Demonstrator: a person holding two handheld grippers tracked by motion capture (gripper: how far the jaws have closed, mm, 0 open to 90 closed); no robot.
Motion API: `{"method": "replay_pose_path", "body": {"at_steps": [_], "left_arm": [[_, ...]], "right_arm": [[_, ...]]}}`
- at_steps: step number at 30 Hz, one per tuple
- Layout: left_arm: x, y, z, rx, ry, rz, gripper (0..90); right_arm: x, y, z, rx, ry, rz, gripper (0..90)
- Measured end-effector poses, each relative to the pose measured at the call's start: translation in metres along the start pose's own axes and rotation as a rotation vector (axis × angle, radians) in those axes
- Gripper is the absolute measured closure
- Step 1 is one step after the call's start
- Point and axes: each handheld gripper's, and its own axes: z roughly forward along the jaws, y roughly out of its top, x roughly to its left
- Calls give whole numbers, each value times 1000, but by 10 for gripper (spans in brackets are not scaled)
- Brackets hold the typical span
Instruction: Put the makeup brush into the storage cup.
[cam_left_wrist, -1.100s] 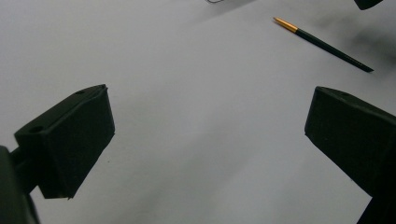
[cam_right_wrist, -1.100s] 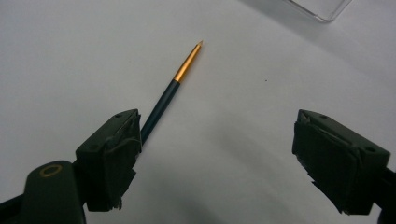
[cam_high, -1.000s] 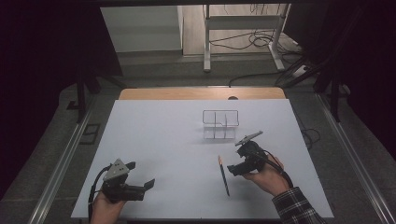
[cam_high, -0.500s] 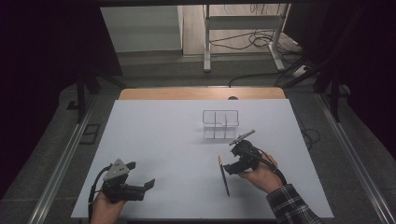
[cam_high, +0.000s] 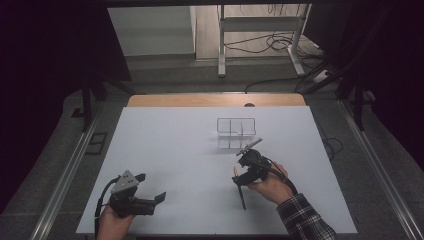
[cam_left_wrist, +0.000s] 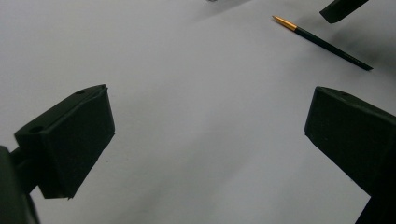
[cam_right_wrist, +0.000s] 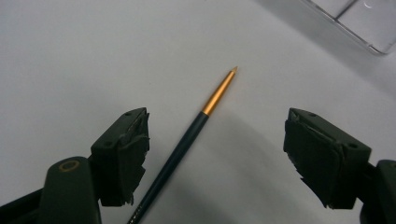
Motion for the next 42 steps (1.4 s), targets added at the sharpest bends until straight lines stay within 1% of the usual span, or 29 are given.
{"method": "replay_pose_path", "body": {"at_steps": [10, 15, 23, 24, 29, 32, 39, 42], "left_arm": [[0, 0, 0, 2, 0, -1, 18], [0, 0, 0, 2, 0, 0, 17], [0, 0, 0, 4, 0, 1, 18], [0, 0, 0, 5, -1, -1, 18], [0, 0, 0, 5, -1, -1, 18], [0, 0, 0, 5, -1, 0, 18], [0, 0, 0, 6, -1, 0, 18], [0, 0, 0, 6, -1, 0, 17]], "right_arm": [[8, 8, 5, 7, 3, -20, 242], [10, 9, 7, 19, -7, -28, 265], [10, 8, 11, 34, -11, -26, 316], [11, 8, 12, 41, -18, -34, 329], [11, 6, 15, 54, -13, -37, 365], [11, 5, 19, 74, -13, -41, 401], [11, 2, 23, 99, -8, -62, 445], [11, 2, 24, 109, -3, -63, 487]]}}
